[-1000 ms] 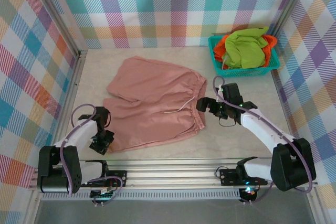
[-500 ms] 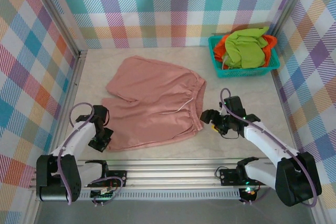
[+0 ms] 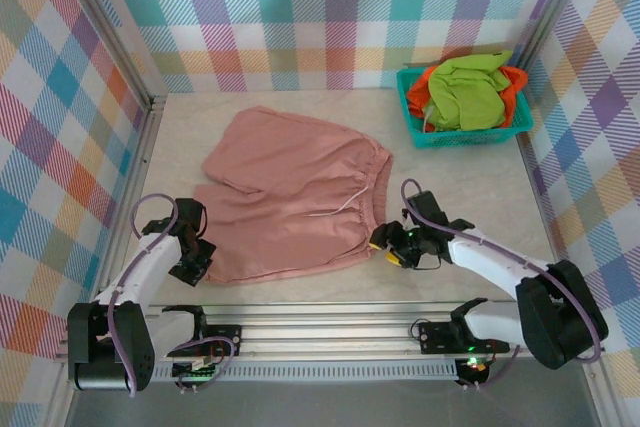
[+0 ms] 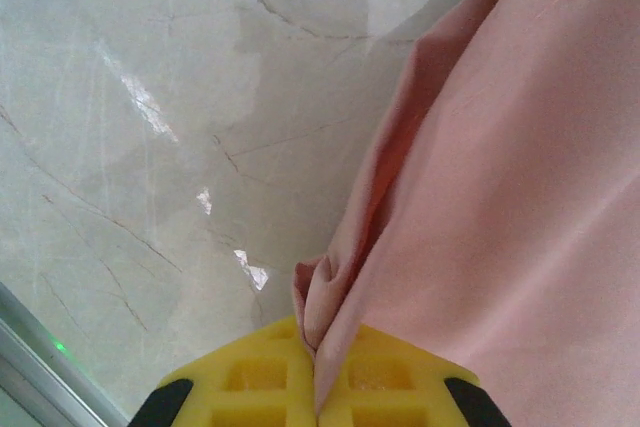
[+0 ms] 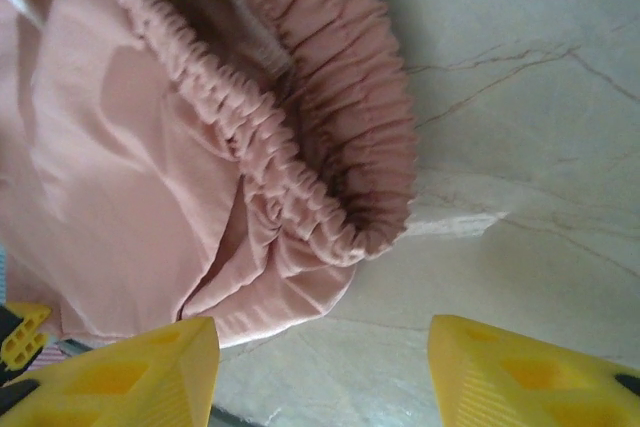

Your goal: Fold and stack the shorts

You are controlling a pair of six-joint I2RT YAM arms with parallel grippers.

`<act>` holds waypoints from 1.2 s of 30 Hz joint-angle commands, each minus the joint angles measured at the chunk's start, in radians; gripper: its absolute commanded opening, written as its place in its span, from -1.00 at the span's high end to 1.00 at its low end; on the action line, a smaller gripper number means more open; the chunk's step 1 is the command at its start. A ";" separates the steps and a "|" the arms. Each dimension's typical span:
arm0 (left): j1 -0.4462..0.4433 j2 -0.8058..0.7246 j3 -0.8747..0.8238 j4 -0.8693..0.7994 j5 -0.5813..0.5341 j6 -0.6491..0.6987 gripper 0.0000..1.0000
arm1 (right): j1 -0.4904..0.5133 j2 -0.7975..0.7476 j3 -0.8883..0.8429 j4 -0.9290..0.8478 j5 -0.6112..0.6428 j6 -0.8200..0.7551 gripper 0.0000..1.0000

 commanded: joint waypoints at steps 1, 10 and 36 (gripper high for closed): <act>-0.001 -0.016 -0.007 0.008 -0.001 0.023 1.00 | 0.007 0.031 0.037 0.044 0.035 0.025 -0.12; -0.001 -0.018 -0.009 0.017 0.000 0.033 1.00 | 0.009 0.117 0.063 0.085 0.073 0.019 0.00; 0.056 -0.146 0.359 -0.180 -0.058 0.178 1.00 | 0.009 -0.013 0.260 -0.163 0.163 -0.122 1.00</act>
